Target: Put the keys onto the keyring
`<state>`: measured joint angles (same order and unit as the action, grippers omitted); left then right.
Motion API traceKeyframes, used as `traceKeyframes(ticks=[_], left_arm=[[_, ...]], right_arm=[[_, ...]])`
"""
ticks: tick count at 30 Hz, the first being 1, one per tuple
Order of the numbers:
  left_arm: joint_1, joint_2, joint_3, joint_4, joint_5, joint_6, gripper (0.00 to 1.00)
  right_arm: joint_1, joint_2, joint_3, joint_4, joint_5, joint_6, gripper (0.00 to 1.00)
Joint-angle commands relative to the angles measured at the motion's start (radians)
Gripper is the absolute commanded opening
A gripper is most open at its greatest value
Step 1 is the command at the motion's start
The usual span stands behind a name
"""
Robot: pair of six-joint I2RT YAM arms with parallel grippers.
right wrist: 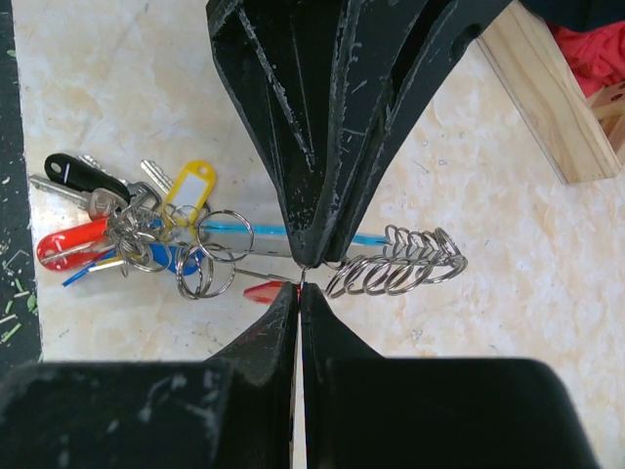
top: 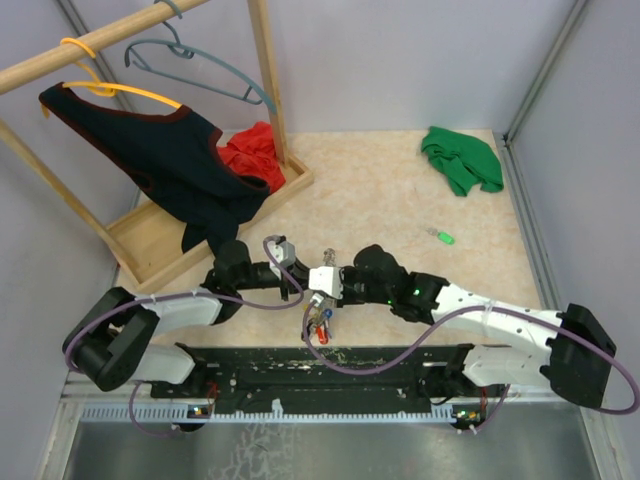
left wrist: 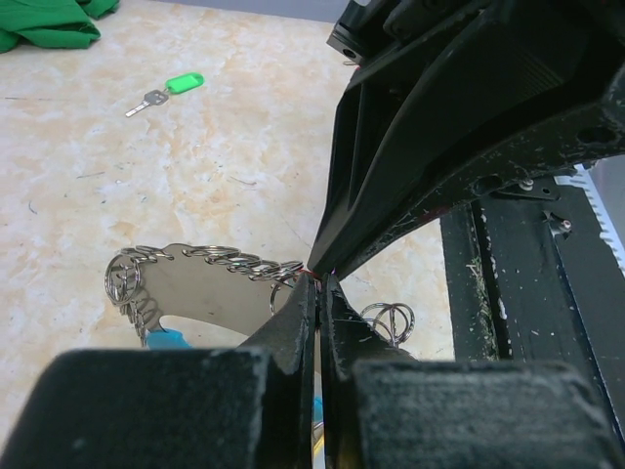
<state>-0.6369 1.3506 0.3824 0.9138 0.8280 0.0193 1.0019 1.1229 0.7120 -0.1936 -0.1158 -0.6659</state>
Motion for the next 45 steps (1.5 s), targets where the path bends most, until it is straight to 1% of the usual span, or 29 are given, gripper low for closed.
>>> traceKeyframes(ticks=[1,6,9,13,17,18,23,29,33,35,45], left_arm=[[0.006,-0.011,-0.030,0.037,-0.048,-0.037,0.00],[0.006,-0.007,-0.035,0.058,-0.056,-0.062,0.00],[0.006,-0.003,-0.050,0.100,-0.058,-0.082,0.00],[0.006,0.008,-0.065,0.156,-0.071,-0.105,0.00],[0.006,0.003,-0.078,0.182,-0.087,-0.110,0.00],[0.006,-0.004,-0.080,0.177,-0.098,-0.104,0.02],[0.006,-0.065,-0.091,0.119,-0.139,-0.056,0.24],[0.006,-0.099,-0.107,0.062,-0.118,0.008,0.37],[0.006,-0.111,-0.091,0.023,-0.094,0.050,0.42],[0.006,-0.107,-0.076,0.011,-0.084,0.056,0.43],[0.006,-0.039,-0.009,0.020,-0.014,0.028,0.41]], right_arm=[[0.014,-0.012,-0.051,0.069,0.000,0.057,0.00],[0.014,0.020,-0.084,0.172,-0.021,0.063,0.00],[0.014,0.023,-0.105,0.232,-0.028,0.066,0.00],[0.014,0.042,-0.089,0.229,-0.028,0.054,0.00],[0.014,0.020,-0.062,0.201,0.037,0.018,0.00],[0.014,0.015,-0.045,0.182,0.047,0.005,0.00],[0.014,0.017,0.055,0.061,0.066,-0.055,0.00],[0.014,0.035,0.131,-0.027,0.060,-0.103,0.00],[0.014,0.039,0.176,-0.087,0.047,-0.123,0.00],[0.014,0.043,0.195,-0.108,0.042,-0.131,0.00],[0.014,0.058,0.221,-0.136,0.014,-0.141,0.00]])
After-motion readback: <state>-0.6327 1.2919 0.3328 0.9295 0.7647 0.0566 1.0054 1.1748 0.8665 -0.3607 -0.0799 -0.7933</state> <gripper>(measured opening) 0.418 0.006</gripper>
